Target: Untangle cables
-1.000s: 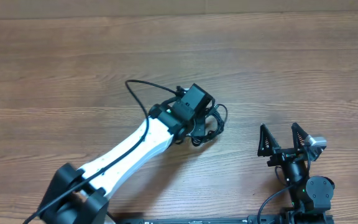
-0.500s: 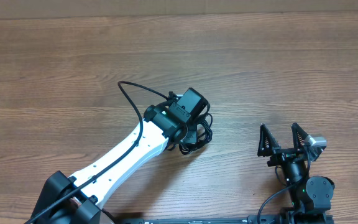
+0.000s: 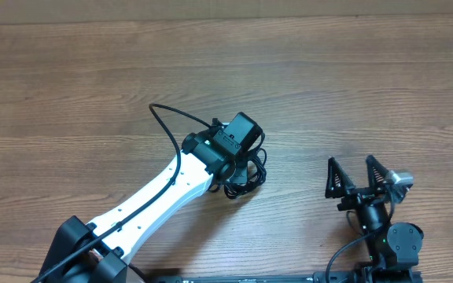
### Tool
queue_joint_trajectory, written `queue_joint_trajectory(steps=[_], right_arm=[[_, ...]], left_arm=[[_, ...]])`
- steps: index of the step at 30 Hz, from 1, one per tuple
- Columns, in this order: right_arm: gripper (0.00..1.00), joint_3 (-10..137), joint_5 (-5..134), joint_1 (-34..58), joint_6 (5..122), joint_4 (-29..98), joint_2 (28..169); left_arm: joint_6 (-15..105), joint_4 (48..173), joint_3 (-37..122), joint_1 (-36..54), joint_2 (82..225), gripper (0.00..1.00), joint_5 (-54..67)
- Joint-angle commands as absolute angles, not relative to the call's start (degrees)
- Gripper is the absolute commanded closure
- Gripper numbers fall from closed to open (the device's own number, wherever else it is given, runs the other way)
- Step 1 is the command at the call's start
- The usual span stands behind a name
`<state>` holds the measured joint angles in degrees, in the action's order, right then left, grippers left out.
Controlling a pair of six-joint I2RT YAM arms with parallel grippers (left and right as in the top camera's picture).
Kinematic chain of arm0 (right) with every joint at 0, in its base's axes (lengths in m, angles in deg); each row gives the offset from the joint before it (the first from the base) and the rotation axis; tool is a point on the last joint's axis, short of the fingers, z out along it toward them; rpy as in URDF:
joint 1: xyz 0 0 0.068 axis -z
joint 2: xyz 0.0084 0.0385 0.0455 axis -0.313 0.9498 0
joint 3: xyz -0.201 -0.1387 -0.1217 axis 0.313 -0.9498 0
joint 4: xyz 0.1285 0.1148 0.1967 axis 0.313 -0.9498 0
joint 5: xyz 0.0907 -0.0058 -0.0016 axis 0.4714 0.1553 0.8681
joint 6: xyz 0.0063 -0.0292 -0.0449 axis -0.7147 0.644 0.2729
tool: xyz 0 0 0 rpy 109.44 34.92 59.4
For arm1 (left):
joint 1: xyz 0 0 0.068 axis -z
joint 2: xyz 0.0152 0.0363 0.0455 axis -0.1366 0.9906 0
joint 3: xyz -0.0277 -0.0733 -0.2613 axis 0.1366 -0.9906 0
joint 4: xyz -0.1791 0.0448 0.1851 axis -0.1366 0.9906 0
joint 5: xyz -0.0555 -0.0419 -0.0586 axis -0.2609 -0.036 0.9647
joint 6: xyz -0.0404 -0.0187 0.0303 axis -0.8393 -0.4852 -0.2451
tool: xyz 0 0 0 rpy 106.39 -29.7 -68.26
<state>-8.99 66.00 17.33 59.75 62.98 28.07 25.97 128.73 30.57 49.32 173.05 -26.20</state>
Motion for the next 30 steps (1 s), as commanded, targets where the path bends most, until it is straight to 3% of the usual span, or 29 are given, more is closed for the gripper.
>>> queue_joint_trajectory(steps=[1, 4, 9, 18, 22, 30], right_arm=[[0.0, -9.55, 77.38, 16.96, 34.39, 63.92, 27.64], [0.0, -9.55, 91.92, 16.96, 24.62, 64.14, 27.64], [0.0, -9.55, 110.74, 16.96, 24.54, 64.08, 27.64], [0.01, -6.84, 105.34, 19.06, 23.53, 57.45, 30.26], [0.01, -0.85, 104.01, 20.91, 25.74, 48.25, 38.96], [0.01, 6.93, 105.6, 20.87, 27.2, 43.9, 61.54]], left_arm=[[25.6, 128.58, 30.92, 49.13, 171.78, 0.96, -25.94], [26.54, 128.71, 30.92, 49.13, 171.78, 0.96, -25.98], [27.33, 128.71, 30.92, 49.13, 171.78, 0.96, -25.94], [27.3, 128.71, 30.92, 49.13, 171.78, 0.96, -25.9], [27.3, 128.71, 30.92, 49.13, 171.78, 0.96, -25.9], [27.28, 128.69, 30.92, 49.13, 171.78, 0.96, -25.9]])
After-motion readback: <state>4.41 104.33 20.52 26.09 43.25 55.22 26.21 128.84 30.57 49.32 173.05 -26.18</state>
